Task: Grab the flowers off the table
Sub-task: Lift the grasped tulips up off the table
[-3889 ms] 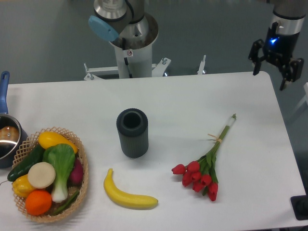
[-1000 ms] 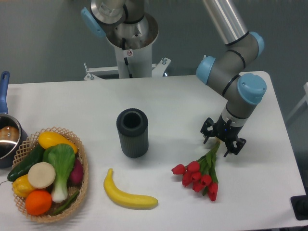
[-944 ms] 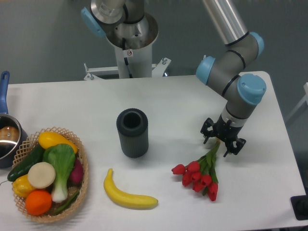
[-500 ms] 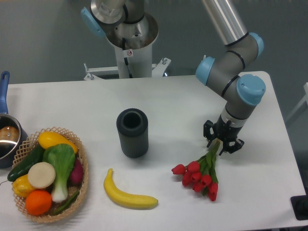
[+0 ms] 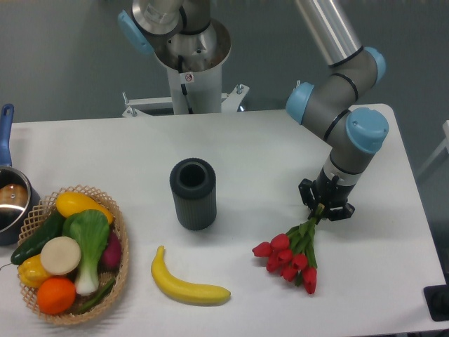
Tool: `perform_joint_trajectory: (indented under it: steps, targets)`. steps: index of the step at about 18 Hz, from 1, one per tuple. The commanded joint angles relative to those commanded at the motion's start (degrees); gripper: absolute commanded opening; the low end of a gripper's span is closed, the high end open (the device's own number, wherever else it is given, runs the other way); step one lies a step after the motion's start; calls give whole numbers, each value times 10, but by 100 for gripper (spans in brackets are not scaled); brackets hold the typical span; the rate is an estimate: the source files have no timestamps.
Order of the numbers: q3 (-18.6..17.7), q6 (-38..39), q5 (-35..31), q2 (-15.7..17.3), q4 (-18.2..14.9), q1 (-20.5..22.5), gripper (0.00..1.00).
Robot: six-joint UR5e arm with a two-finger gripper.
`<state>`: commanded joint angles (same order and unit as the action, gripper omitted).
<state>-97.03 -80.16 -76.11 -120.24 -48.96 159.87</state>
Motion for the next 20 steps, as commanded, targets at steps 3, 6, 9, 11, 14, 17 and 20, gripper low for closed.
perform_joint_trajectory:
  steps: [3,6,9,11,14,17,20]
  targets:
    - [18,1,6,22,3,-1,22]
    - [25,2,39,41,5,-1,22]
    - [28,15,123,69,5,10,22]
    - [28,20,186,83,5,22,22]
    - [39,22,242,100,5,24,22]
    - [47,52,316,105,5,25,22]
    - [47,76,373,114,5,36,22]
